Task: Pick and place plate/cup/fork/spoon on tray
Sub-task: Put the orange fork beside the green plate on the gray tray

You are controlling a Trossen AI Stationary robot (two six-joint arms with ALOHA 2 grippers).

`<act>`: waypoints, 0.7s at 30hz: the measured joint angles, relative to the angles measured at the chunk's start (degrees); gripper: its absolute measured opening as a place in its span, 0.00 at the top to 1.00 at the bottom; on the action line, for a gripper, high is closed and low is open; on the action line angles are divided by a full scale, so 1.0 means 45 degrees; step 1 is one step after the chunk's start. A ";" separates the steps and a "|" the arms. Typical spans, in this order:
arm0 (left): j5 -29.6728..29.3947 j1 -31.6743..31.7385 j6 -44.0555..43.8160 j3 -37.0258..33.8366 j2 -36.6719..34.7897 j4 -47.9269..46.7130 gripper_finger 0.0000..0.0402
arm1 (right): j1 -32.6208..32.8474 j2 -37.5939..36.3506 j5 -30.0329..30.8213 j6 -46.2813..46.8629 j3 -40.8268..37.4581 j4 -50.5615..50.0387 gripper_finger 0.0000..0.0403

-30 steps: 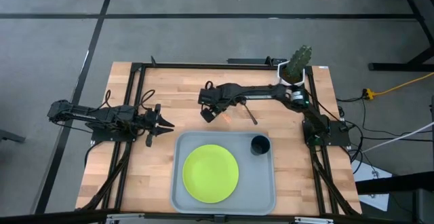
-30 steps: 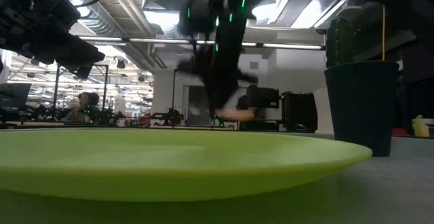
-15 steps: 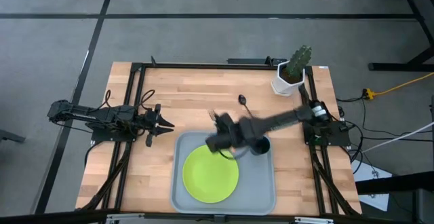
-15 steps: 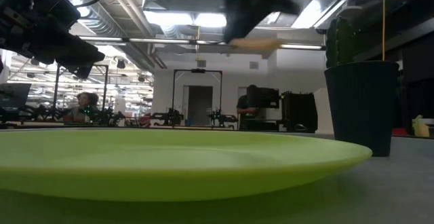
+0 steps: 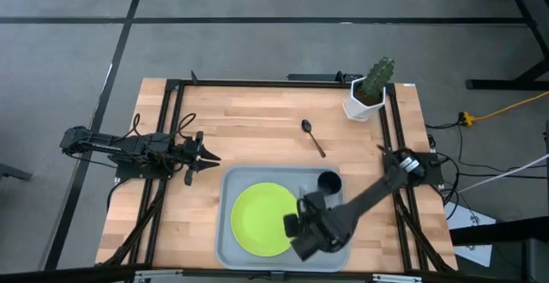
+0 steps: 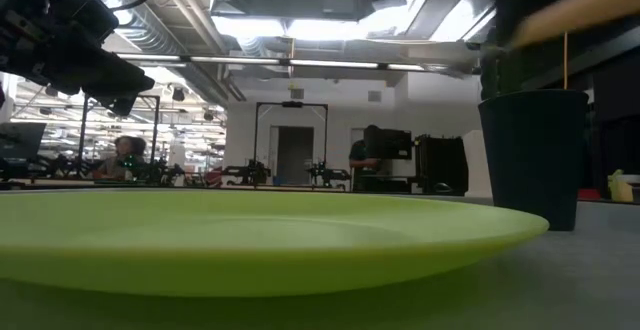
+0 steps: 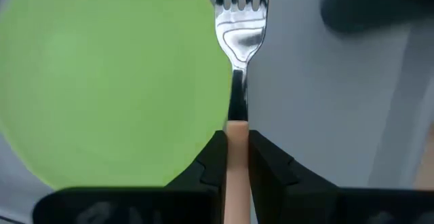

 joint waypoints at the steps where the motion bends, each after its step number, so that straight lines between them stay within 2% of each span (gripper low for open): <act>1: 0.0000 0.0000 0.0000 0.0000 0.0002 0.0000 0.81 | 0.0186 0.0137 -0.0037 0.0621 0.0000 0.0044 0.90; 4: -0.0005 0.0005 0.0000 0.0000 0.0002 0.0000 0.81 | 0.0655 0.0565 -0.0156 0.2338 0.0000 0.0063 0.90; 8: -0.0005 0.0000 0.0000 0.0000 -0.0001 0.0000 0.81 | 0.0903 0.1272 -0.0603 0.3362 0.0000 0.0503 0.90; 11: -0.0005 0.0005 0.0000 0.0000 0.0003 0.0000 0.81 | 0.0891 0.1656 -0.1062 0.3339 0.0000 0.0821 0.90; 18: -0.0005 0.0005 0.0000 0.0000 0.0002 0.0000 0.81 | 0.0675 0.2007 -0.1225 0.3269 0.0005 0.0791 0.90; 21: -0.0005 0.0000 0.0000 0.0000 -0.0001 0.0000 0.81 | 0.0532 0.2373 -0.2122 0.2896 0.0010 0.0799 0.90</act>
